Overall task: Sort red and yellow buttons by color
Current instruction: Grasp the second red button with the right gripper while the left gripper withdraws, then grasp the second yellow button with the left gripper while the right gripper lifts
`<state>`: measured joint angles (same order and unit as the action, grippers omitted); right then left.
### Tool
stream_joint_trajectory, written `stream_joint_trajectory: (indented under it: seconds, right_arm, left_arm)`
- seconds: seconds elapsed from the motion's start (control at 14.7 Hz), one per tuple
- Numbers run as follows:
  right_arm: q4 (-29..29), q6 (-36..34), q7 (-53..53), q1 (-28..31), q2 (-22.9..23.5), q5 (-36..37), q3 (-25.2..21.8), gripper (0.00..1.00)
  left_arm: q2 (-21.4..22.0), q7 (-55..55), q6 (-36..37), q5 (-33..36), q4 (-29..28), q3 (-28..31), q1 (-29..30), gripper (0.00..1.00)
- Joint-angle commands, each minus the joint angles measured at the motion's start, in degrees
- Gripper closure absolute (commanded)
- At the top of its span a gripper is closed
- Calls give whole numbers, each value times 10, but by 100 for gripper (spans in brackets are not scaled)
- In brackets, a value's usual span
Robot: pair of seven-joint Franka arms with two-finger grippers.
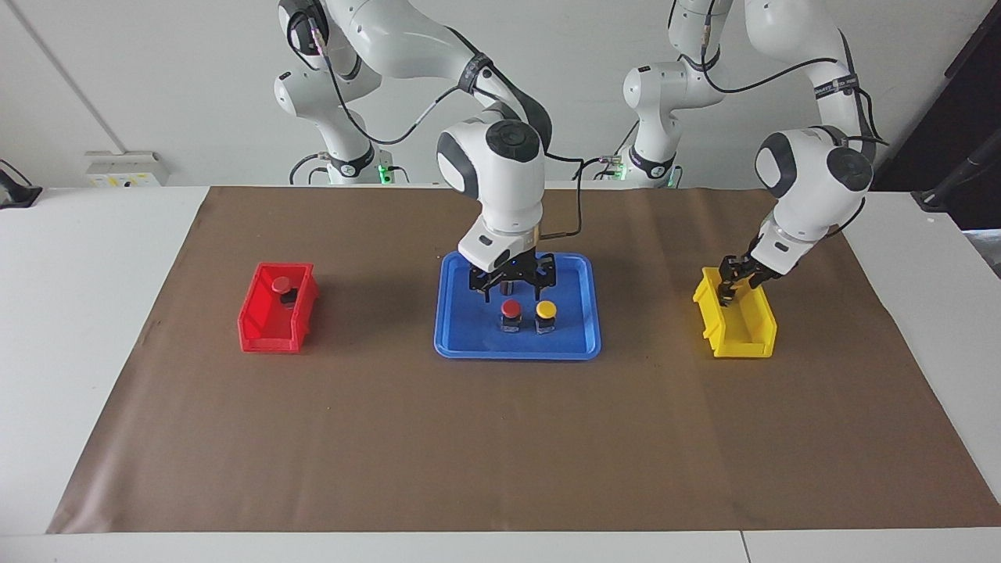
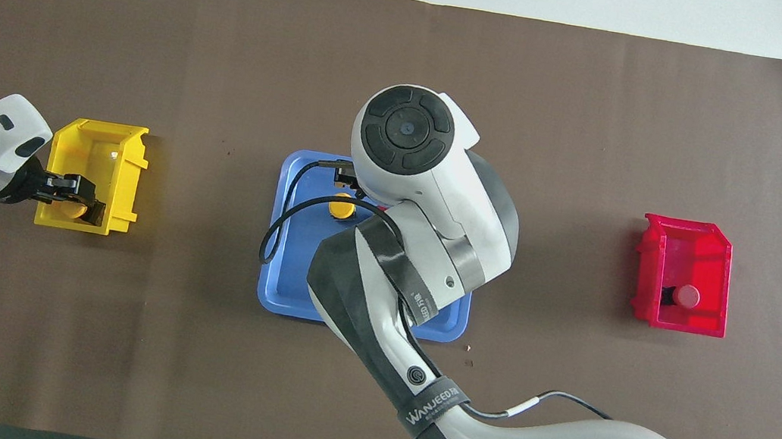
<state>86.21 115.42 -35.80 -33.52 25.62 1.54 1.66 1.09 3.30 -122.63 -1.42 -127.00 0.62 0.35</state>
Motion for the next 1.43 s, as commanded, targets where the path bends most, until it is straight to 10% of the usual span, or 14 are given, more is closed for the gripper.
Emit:
stream_joint_trajectory:
  seconds: [0.0, 0.14, 0.34, 0.95, 1.36]
  right_arm:
    - [48, 41, -9, -1, -10, 7, -1, 10]
    - [72, 62, -9, 0, -14, 7, -1, 11]
    - [94, 83, -10, -1, -14, 7, -1, 14]
    - [121, 117, -16, -13, -14, 7, -1, 23]
    - [114, 92, -2, -1, -15, 8, -3, 85]
  left_arm:
    - [7, -6, 95, -5, 79, 2, -2, 29]
    - [8, 1, 190, -4, 162, 2, -2, 0]
    - [6, -12, 253, -5, 221, -5, -13, 0]
    - [-36, -268, 98, -5, 153, -7, -198, 0]
    - [-58, -312, 70, -5, 154, -7, -231, 0]
